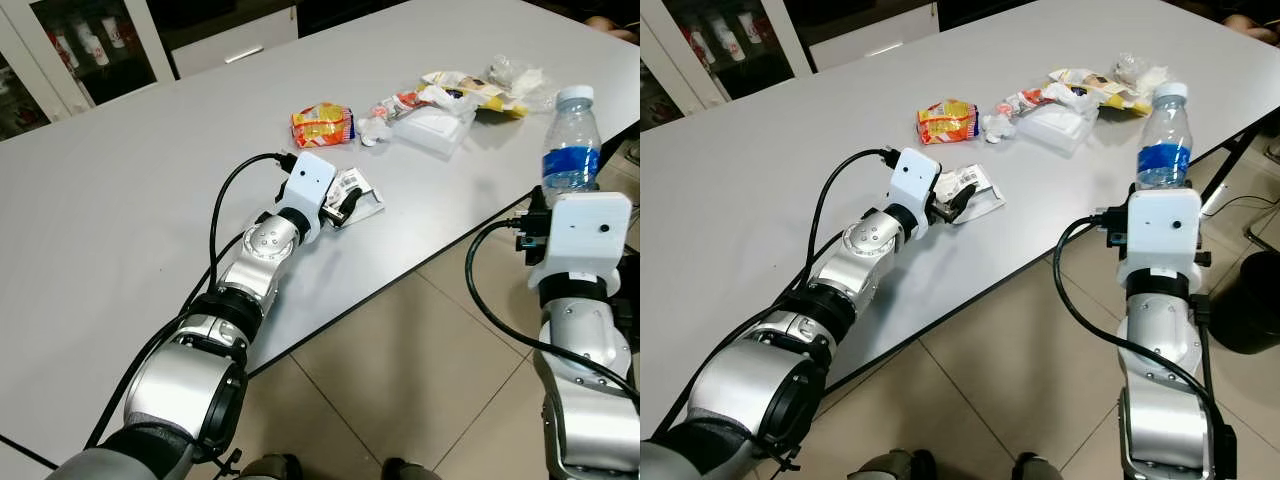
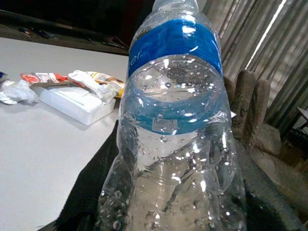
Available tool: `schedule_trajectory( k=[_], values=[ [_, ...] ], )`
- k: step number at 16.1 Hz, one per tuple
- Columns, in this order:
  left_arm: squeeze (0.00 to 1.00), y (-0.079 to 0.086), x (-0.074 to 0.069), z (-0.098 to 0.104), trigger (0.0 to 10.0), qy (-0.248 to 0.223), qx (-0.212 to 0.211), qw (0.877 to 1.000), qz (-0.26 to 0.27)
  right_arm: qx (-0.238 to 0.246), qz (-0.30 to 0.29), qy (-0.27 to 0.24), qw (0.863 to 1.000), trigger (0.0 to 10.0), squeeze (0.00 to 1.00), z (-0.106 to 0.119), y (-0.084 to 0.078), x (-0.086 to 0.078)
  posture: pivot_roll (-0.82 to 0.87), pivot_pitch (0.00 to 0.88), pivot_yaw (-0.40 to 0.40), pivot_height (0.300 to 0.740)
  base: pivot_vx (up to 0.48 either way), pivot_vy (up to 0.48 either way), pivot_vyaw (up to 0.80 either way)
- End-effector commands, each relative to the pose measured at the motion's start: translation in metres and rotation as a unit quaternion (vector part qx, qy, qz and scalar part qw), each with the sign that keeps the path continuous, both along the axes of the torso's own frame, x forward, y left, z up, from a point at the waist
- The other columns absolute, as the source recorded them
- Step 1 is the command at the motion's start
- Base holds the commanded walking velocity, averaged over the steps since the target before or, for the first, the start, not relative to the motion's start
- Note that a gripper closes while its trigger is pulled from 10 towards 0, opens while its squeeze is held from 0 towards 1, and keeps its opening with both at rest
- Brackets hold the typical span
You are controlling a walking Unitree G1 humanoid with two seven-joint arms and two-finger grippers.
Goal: Picking trash to rubbish bin
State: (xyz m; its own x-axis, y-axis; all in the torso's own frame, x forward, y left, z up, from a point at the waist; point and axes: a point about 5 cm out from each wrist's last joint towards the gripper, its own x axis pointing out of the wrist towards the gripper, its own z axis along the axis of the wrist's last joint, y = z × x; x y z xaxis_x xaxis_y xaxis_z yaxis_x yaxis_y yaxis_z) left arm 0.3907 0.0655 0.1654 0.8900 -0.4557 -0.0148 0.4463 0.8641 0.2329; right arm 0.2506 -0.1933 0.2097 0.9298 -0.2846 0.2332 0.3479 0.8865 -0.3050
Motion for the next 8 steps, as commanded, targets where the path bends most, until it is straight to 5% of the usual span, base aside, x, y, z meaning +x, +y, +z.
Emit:
schedule_trajectory(
  k=[1, 3, 4, 5, 8],
  values=[
    [1.0, 0.002, 0.005, 0.006, 10.0, 0.002, 0.007, 1.0, 0.025, 0.003, -0.002, -0.006, 1.0, 10.0, 0.0, 0.002, 0.004, -0.003, 0.06, 0.161, 0.099, 0.74, 0.0, 0.0, 0.0],
    [1.0, 0.002, 0.007, 0.006, 10.0, 0.008, 0.006, 0.999, 0.046, 0.008, 0.003, -0.006, 1.0, 10.0, 0.0, 0.002, 0.007, -0.002, 0.05, 0.164, 0.099, 0.74, 0.0, 0.0, 0.0],
    [0.26, 0.001, 0.007, 0.006, 10.0, 0.014, 0.002, 0.999, 0.049, 0.011, 0.007, 0.003, 1.0, 10.0, 0.0, 0.0, 0.008, -0.003, 0.05, 0.165, 0.099, 0.74, 0.0, 0.0, 0.0],
    [0.0, 0.002, 0.008, 0.006, 10.0, 0.023, -0.007, 0.998, 0.052, 0.016, 0.005, 0.02, 1.0, 10.0, 0.0, -0.005, 0.007, -0.006, 0.05, 0.169, 0.099, 0.74, 0.0, 0.0, 0.0],
    [0.0, 0.006, 0.009, 0.006, 10.0, 0.03, -0.015, 0.997, 0.066, 0.022, -0.019, 0.062, 0.998, 10.0, 0.0, -0.018, 0.002, -0.013, 0.04, 0.176, 0.098, 0.74, 0.0, 0.0, 0.0]
  ],
)
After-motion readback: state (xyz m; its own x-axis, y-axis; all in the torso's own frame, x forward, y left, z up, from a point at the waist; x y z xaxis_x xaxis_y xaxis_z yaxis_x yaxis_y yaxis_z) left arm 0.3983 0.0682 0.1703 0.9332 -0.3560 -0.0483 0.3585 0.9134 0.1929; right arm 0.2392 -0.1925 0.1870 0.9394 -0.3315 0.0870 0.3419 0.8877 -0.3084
